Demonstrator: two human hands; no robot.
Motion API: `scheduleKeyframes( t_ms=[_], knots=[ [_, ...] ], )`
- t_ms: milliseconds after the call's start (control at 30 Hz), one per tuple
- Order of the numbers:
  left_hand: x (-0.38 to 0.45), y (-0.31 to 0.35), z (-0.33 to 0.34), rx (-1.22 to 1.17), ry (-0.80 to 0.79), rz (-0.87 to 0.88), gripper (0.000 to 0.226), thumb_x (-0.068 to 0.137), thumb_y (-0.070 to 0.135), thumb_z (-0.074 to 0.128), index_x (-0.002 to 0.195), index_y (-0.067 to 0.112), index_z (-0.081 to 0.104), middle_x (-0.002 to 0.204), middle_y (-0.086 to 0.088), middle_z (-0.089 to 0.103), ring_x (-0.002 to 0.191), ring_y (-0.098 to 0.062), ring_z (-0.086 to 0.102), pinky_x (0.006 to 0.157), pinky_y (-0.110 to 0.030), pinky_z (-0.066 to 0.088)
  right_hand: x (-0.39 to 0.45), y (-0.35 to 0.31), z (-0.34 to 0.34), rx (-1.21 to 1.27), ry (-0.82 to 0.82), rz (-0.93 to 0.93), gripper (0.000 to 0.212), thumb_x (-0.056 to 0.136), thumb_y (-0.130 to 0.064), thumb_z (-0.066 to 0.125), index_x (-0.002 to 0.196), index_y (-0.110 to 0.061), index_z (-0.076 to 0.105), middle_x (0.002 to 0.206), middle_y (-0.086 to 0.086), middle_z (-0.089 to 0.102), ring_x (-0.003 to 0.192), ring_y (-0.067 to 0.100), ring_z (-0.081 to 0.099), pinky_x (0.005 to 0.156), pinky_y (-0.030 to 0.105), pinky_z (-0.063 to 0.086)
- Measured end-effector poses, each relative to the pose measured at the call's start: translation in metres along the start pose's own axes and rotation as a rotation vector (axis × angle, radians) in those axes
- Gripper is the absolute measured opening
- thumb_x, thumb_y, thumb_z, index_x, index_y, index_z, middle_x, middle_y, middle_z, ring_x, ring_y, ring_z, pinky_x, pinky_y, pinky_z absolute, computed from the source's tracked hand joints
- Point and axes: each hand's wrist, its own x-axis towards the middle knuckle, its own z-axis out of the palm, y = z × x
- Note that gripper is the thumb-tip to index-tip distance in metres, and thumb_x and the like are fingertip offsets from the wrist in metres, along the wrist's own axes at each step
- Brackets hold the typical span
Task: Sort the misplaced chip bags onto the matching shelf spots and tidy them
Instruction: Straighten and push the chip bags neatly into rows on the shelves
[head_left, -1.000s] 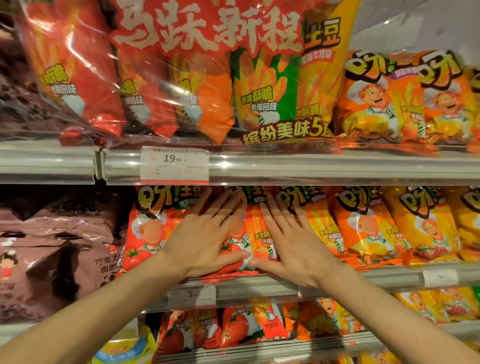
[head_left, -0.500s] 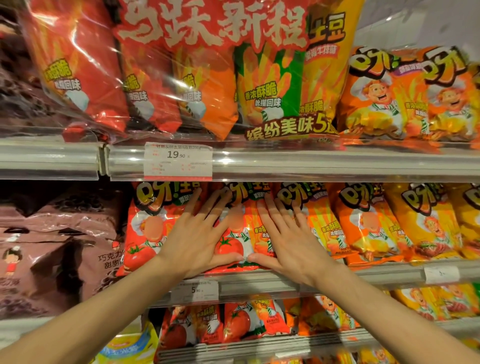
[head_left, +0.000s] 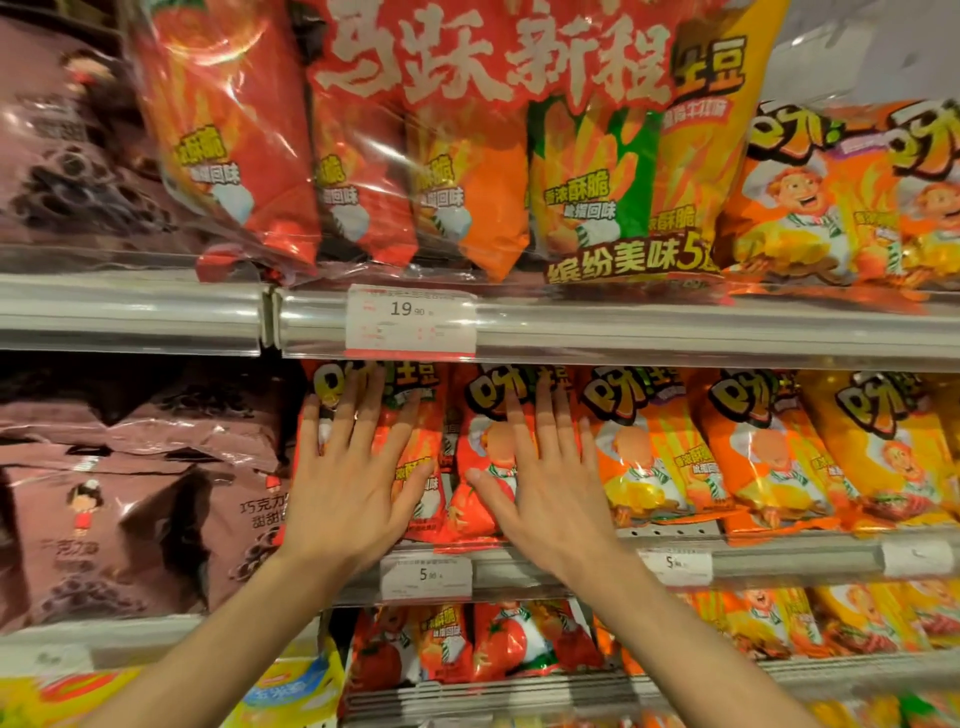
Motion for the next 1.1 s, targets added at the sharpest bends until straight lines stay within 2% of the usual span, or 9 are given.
scheduleKeyframes(
  t_ms=[233, 333, 400, 467, 567, 667, 867, 967, 1100],
  knots=[
    [0.0, 0.0, -0.001, -0.023, 0.012, -0.003, 0.065, 0.099, 0.058, 0.031, 0.152, 0.023, 0.04, 0.165, -0.018, 0.019, 0.155, -0.034, 0.009, 0.121, -0.062, 0.008, 0.002, 0.001, 0.0, 0.037, -0.032, -0.026, 0.086, 0.096, -0.077, 0.014, 0.162, -0.023, 0.008, 0.171, 0.009, 0.0, 0.157, 0.028, -0.001, 0.126, 0.051, 0.002],
    [-0.002, 0.001, -0.004, -0.075, 0.054, -0.017, 0.063, 0.098, 0.055, 0.037, 0.149, 0.019, 0.045, 0.162, -0.019, 0.027, 0.154, -0.035, 0.015, 0.122, -0.06, 0.007, 0.001, 0.005, -0.006, 0.134, -0.031, -0.046, 0.083, 0.097, -0.075, 0.019, 0.161, -0.022, 0.013, 0.17, 0.006, 0.01, 0.157, 0.022, 0.001, 0.126, 0.049, 0.001],
    [-0.003, 0.006, -0.007, -0.161, 0.118, -0.019, 0.058, 0.097, 0.05, 0.043, 0.14, 0.013, 0.053, 0.152, -0.022, 0.041, 0.145, -0.041, 0.032, 0.12, -0.06, 0.017, -0.002, 0.009, -0.012, 0.21, -0.008, -0.034, 0.078, 0.1, -0.07, 0.024, 0.16, -0.021, 0.015, 0.167, 0.005, 0.019, 0.156, 0.021, 0.006, 0.127, 0.047, 0.004],
    [-0.004, 0.019, -0.009, -0.286, 0.191, -0.02, 0.055, 0.096, 0.046, 0.047, 0.134, 0.007, 0.058, 0.137, -0.024, 0.051, 0.128, -0.045, 0.045, 0.111, -0.061, 0.031, -0.008, 0.017, -0.018, 0.277, 0.029, 0.005, 0.073, 0.102, -0.064, 0.03, 0.16, -0.021, 0.017, 0.165, 0.007, 0.023, 0.155, 0.021, 0.01, 0.126, 0.046, 0.007],
    [-0.007, 0.057, -0.015, -0.446, 0.267, -0.038, 0.055, 0.094, 0.039, 0.058, 0.139, 0.008, 0.056, 0.135, -0.022, 0.053, 0.125, -0.044, 0.05, 0.105, -0.059, 0.039, -0.024, 0.039, -0.029, 0.375, 0.112, 0.07, 0.07, 0.102, -0.058, 0.038, 0.159, -0.02, 0.021, 0.164, 0.009, 0.025, 0.153, 0.019, 0.013, 0.126, 0.04, 0.01],
    [-0.006, 0.106, -0.022, -0.573, 0.286, -0.061, 0.056, 0.092, 0.034, 0.063, 0.143, 0.013, 0.054, 0.148, -0.014, 0.047, 0.134, -0.034, 0.047, 0.111, -0.049, 0.039, -0.044, 0.076, -0.039, 0.443, 0.185, 0.158, 0.071, 0.099, -0.059, 0.041, 0.158, -0.022, 0.027, 0.165, 0.005, 0.023, 0.153, 0.018, 0.016, 0.125, 0.038, 0.016],
    [0.01, 0.216, -0.028, -0.698, 0.258, -0.163, 0.057, 0.091, 0.033, 0.062, 0.145, 0.016, 0.051, 0.15, -0.008, 0.044, 0.141, -0.024, 0.04, 0.118, -0.036, 0.031, -0.076, 0.192, -0.055, 0.502, 0.252, 0.311, 0.071, 0.093, -0.058, 0.046, 0.155, -0.026, 0.034, 0.163, -0.001, 0.027, 0.151, 0.016, 0.02, 0.121, 0.037, 0.02],
    [0.023, 0.266, -0.027, -0.691, 0.139, -0.223, 0.06, 0.091, 0.04, 0.057, 0.148, 0.025, 0.044, 0.154, -0.002, 0.036, 0.144, -0.019, 0.033, 0.117, -0.036, 0.029, -0.084, 0.249, -0.056, 0.492, 0.198, 0.367, 0.068, 0.095, -0.053, 0.052, 0.155, -0.026, 0.035, 0.164, -0.001, 0.025, 0.151, 0.015, 0.019, 0.12, 0.031, 0.015],
    [0.04, 0.299, -0.017, -0.538, 0.151, -0.23, 0.054, 0.095, 0.042, 0.054, 0.144, 0.019, 0.047, 0.152, -0.012, 0.039, 0.141, -0.031, 0.037, 0.113, -0.048, 0.034, -0.085, 0.292, -0.048, 0.425, 0.25, 0.27, 0.07, 0.094, -0.052, 0.053, 0.151, -0.012, 0.044, 0.158, 0.014, 0.039, 0.145, 0.03, 0.036, 0.119, 0.04, 0.026]
  ],
)
